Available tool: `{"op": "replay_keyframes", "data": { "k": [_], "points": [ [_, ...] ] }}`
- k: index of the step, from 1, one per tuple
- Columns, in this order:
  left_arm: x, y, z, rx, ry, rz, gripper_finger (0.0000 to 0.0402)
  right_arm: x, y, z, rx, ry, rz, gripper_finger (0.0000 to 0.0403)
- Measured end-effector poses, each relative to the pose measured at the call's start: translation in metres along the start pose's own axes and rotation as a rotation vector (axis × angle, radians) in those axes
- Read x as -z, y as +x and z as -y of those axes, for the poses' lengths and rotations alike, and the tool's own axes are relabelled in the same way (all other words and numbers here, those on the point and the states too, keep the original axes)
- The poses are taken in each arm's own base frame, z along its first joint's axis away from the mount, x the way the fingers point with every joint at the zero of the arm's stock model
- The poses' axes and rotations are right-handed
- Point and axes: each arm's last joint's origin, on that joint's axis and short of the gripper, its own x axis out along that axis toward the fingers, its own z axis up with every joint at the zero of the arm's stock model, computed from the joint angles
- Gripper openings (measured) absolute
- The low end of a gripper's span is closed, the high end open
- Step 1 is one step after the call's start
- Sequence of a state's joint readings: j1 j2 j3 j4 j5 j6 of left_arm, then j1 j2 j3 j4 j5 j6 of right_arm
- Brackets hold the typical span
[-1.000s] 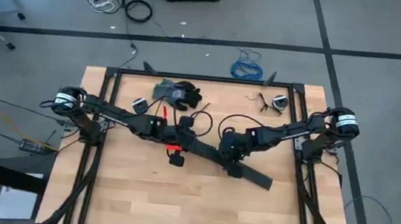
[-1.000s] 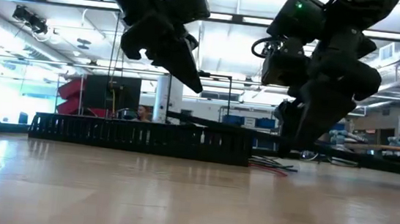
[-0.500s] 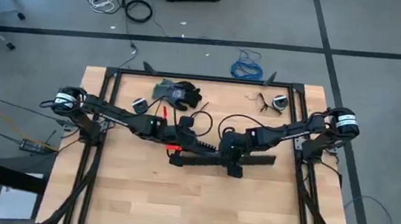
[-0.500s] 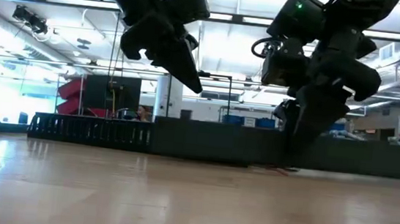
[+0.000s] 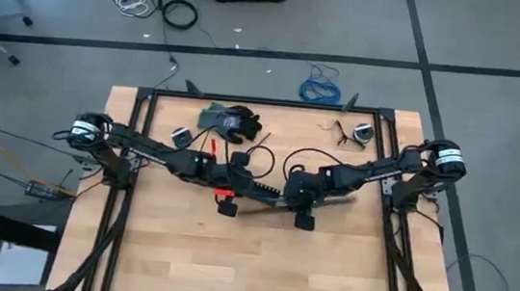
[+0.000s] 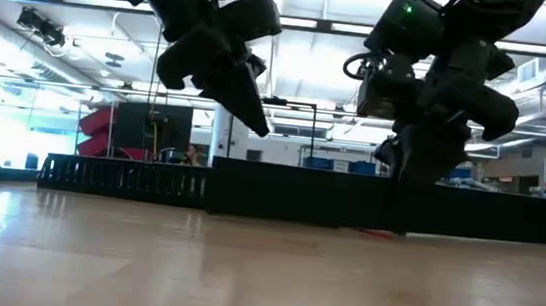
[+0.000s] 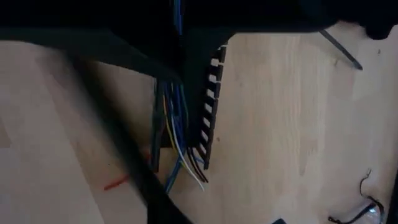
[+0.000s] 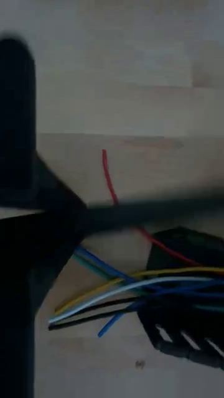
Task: Ziptie cables
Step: Close the black cable duct cover
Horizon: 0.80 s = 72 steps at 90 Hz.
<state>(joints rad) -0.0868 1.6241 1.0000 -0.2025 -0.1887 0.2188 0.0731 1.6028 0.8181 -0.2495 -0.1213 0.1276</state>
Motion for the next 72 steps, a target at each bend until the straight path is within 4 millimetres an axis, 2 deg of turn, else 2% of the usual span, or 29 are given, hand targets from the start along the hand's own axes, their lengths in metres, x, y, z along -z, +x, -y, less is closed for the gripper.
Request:
{"op": "replay_keyframes", "data": {
  "k": [28,45,55,72],
  "points": [
    [0.003,0.001,0.0,-0.04,0.03,-0.016,0.0,0.001,0.0,-0.001,-0.028,0.038,-0.015,0.0008],
    [0.007,-0.003,0.006,-0.061,0.068,-0.075,0.0,0.004,-0.007,-0.01,-0.037,0.082,-0.034,0.0008],
    [0.005,-0.016,0.012,-0.088,0.091,-0.087,0.0,0.006,-0.018,-0.02,-0.038,0.109,-0.033,0.0008],
    [0.001,-0.048,0.013,-0.123,0.089,-0.011,0.0,0.007,-0.045,-0.035,-0.01,0.134,0.026,0.0008]
  ]
}}
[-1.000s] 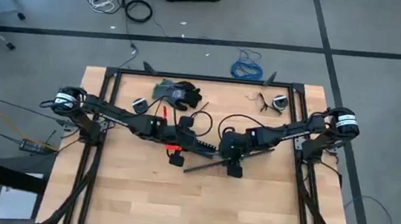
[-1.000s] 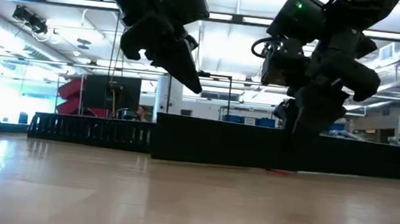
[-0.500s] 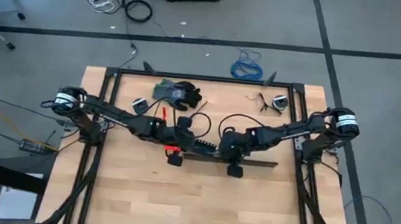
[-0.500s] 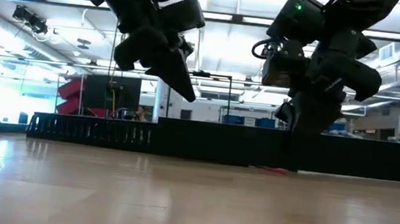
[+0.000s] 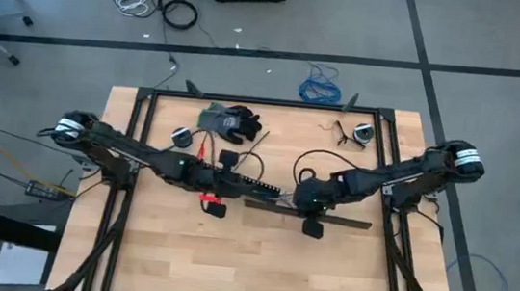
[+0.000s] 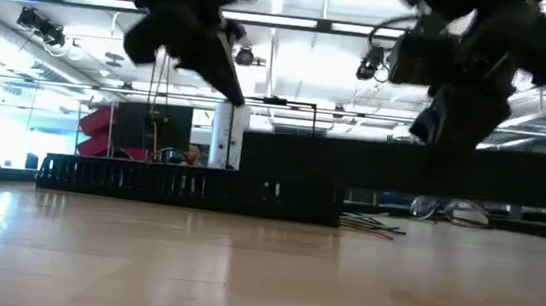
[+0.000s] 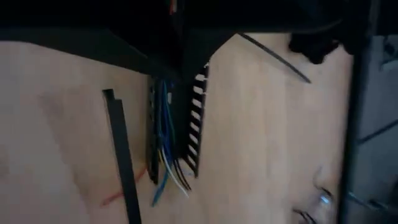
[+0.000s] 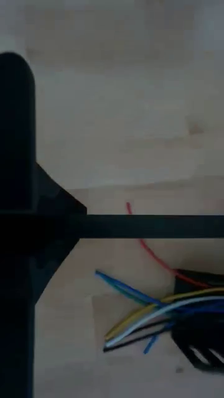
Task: Ziptie cables
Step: Close the black cable duct cover
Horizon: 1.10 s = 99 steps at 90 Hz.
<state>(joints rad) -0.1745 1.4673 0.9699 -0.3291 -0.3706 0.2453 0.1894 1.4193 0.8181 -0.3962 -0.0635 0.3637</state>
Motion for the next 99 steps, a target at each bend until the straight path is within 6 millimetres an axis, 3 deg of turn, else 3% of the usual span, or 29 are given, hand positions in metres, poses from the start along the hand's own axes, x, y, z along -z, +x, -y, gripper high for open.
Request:
{"op": "replay_keyframes", "data": {
  "k": [15,33,47,60,77,99],
  "points": [
    [0.022,-0.014,-0.006,-0.053,-0.05,0.039,0.0,0.004,-0.019,0.003,0.028,0.013,0.0,0.0008],
    [0.038,-0.023,-0.008,-0.116,-0.161,0.279,0.0,0.014,-0.031,0.031,0.116,0.024,0.024,0.0008],
    [0.045,-0.023,-0.006,-0.169,-0.153,0.449,0.0,0.023,-0.026,0.059,-0.117,0.129,0.167,0.0008],
    [0.045,-0.023,-0.011,-0.212,-0.155,0.517,0.0,0.022,-0.023,0.07,-0.343,0.277,0.336,0.0008],
    [0.044,-0.02,-0.023,-0.185,-0.203,0.58,0.0,0.03,-0.011,0.08,-0.474,0.56,0.226,0.0008],
    [0.052,-0.005,-0.032,-0.076,-0.227,0.562,0.0,0.037,0.014,0.09,-0.564,0.611,0.068,0.001]
  ]
}}
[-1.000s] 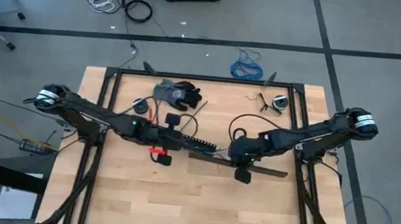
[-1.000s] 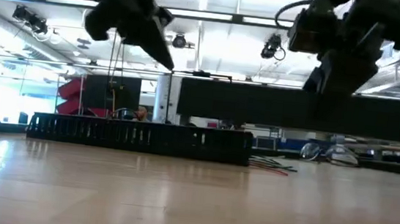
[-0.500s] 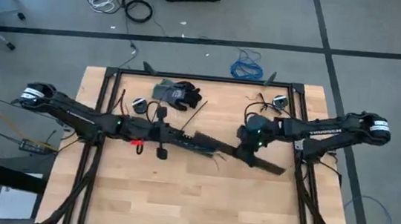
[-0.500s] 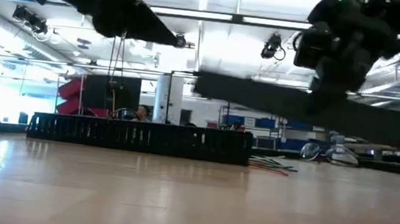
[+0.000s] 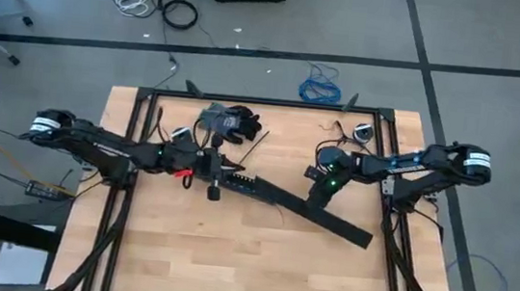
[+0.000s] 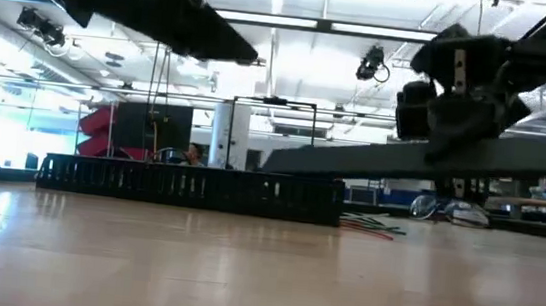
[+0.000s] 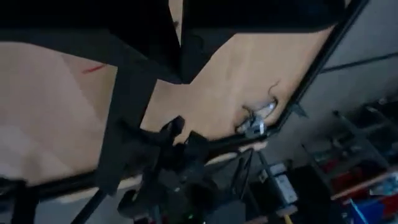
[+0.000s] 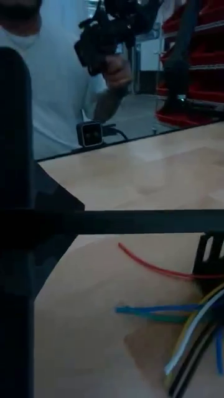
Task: Ziptie cables
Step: Close the black cable duct cover
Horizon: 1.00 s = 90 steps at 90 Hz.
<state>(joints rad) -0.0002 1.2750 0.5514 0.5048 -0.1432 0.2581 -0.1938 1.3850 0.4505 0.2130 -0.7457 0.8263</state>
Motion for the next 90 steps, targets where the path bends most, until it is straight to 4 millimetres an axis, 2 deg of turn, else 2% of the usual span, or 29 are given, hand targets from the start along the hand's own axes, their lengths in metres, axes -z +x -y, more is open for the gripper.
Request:
{"op": "replay_keyframes", "data": {
  "k": [11,20,31,50,71,80,90],
  "points": [
    [0.007,0.005,-0.004,-0.014,-0.002,-0.032,0.0,-0.005,0.007,0.008,-0.012,-0.016,0.001,0.0012],
    [0.01,0.007,-0.005,0.009,-0.007,-0.046,0.0,-0.008,0.012,0.01,-0.028,-0.038,0.011,0.0028],
    [0.011,0.008,-0.004,0.066,-0.009,-0.037,0.0,-0.008,0.013,0.01,-0.031,-0.069,0.015,0.0065],
    [0.012,0.008,-0.004,0.086,-0.005,-0.036,0.0,-0.009,0.013,0.01,-0.022,-0.132,0.024,0.0156],
    [0.013,0.008,-0.005,0.088,0.041,-0.048,0.0,-0.025,0.003,0.009,-0.037,-0.343,0.167,0.0252],
    [0.013,0.008,-0.006,0.082,0.045,-0.041,0.0,-0.032,-0.001,0.007,-0.019,-0.483,0.25,0.0273],
    [0.013,0.008,-0.008,0.066,0.041,-0.043,0.0,-0.033,0.001,0.008,0.082,-0.573,0.311,0.0279]
  ]
}}
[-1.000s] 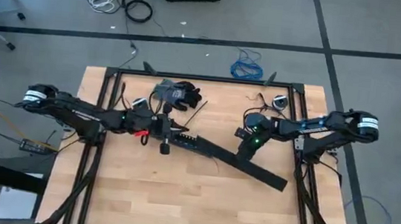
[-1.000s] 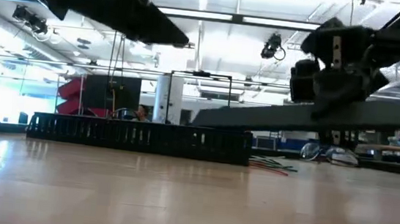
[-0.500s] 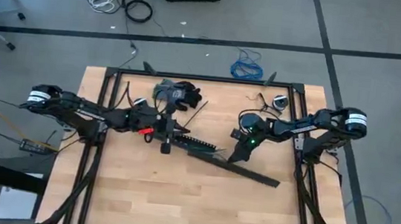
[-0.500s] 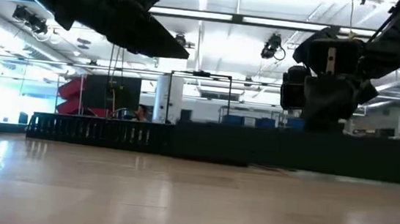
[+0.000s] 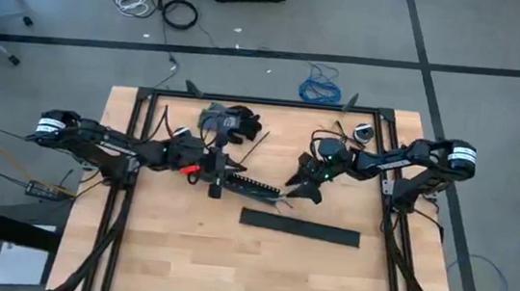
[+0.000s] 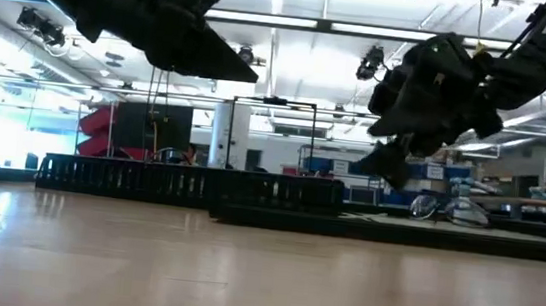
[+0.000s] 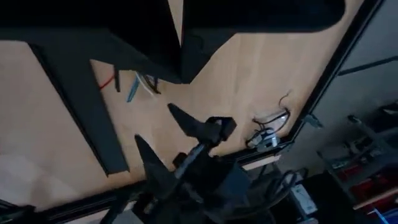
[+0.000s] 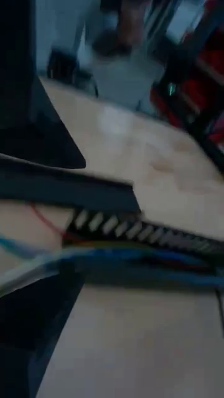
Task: Ziptie cables
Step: Close the black cable duct cover
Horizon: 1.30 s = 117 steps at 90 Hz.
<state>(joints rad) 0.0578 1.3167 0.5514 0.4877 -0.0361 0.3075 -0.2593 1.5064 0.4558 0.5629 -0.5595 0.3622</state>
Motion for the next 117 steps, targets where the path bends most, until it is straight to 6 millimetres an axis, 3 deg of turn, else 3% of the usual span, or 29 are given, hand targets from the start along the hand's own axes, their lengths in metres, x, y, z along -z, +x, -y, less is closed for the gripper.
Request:
{"op": "replay_keyframes", "data": {
  "k": [22,39,51,74,88,106,117],
  "points": [
    [0.0,0.0,0.0,-0.014,-0.02,-0.006,0.0,0.014,0.013,0.002,0.063,0.008,-0.057,0.0265],
    [0.0,0.0,-0.001,-0.047,-0.028,-0.014,0.0,0.019,0.019,-0.009,0.036,-0.13,-0.078,0.0255],
    [0.0,0.0,-0.002,-0.055,-0.053,-0.011,0.0,0.014,0.015,-0.003,0.058,-0.157,-0.04,0.025],
    [0.003,-0.001,-0.007,-0.234,0.003,-0.09,0.0001,0.006,0.009,0.012,0.327,-0.2,0.053,0.0247],
    [0.003,-0.001,-0.007,-0.247,0.004,-0.086,0.0001,0.002,0.009,0.01,0.28,-0.211,0.079,0.0244],
    [0.004,-0.002,-0.01,-0.338,0.014,-0.124,0.0001,0.014,0.021,-0.013,0.139,-0.306,-0.002,0.0233],
    [0.004,-0.002,-0.01,-0.356,0.004,-0.127,0.0001,0.028,0.03,-0.03,0.142,-0.36,-0.067,0.0227]
  ]
}}
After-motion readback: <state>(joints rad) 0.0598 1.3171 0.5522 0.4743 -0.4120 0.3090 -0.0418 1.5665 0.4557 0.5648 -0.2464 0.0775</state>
